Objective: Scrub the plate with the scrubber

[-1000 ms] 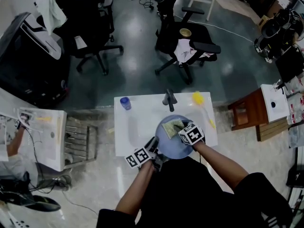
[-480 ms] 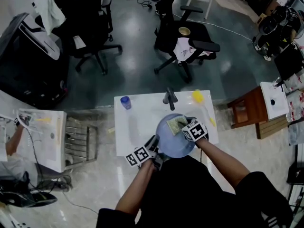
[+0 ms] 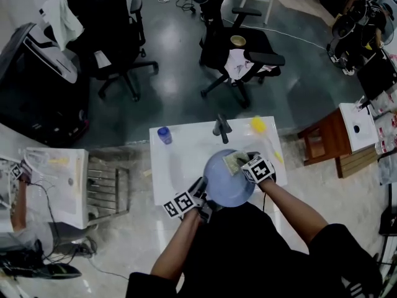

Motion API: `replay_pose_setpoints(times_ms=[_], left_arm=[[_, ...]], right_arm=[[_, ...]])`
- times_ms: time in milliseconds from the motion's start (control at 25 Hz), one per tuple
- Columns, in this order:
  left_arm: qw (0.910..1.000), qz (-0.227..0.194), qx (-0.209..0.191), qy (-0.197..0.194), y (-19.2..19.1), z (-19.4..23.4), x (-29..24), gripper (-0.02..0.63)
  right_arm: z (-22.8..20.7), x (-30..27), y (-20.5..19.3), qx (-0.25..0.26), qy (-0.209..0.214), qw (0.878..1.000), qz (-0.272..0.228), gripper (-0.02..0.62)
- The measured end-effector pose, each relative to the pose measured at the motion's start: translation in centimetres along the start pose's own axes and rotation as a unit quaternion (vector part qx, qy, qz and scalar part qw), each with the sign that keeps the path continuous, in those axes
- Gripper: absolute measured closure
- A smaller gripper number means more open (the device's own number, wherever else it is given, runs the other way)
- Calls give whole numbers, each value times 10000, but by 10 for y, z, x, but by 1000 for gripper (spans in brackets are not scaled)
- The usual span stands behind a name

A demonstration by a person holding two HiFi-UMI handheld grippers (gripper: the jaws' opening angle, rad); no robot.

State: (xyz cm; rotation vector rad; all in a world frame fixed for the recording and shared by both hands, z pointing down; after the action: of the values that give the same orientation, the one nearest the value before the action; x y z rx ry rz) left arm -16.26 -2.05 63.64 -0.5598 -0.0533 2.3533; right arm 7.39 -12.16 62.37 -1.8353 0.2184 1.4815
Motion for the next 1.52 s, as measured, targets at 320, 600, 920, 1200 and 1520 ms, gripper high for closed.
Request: replay_pose_setpoints(times_ms=[320, 600, 920, 1200, 1520], left_arm=[[10000, -77, -13, -24, 3, 0, -1, 535], [9997, -237, 39, -32, 7, 0, -1, 534], [9995, -305, 12, 113, 13, 4, 3, 531], [9995, -290, 101, 83, 14, 5, 1, 528], [9995, -279, 112, 21, 16, 7, -3, 528]], right_arm=[[-13, 5, -16, -39, -111, 9999, 44, 532], [-18, 11, -24, 49, -182, 9995, 234, 532], [-11, 10, -36, 345, -65, 9986, 396, 534], [2, 12, -41, 345, 34, 9985, 420, 534], [16, 11, -38, 336, 235, 9987, 314, 534]])
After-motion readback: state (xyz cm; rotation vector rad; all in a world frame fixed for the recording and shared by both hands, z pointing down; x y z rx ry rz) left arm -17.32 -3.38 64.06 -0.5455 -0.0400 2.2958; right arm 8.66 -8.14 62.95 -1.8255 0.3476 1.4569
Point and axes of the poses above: the fingertips, and each gripper's own axes: x backward along the fingers, z to its left, y out of its top, the point moved 7 cm from there along x, backward along the fingers, and after that the axes turned 4 degrees about z, right-handed, at the moved point
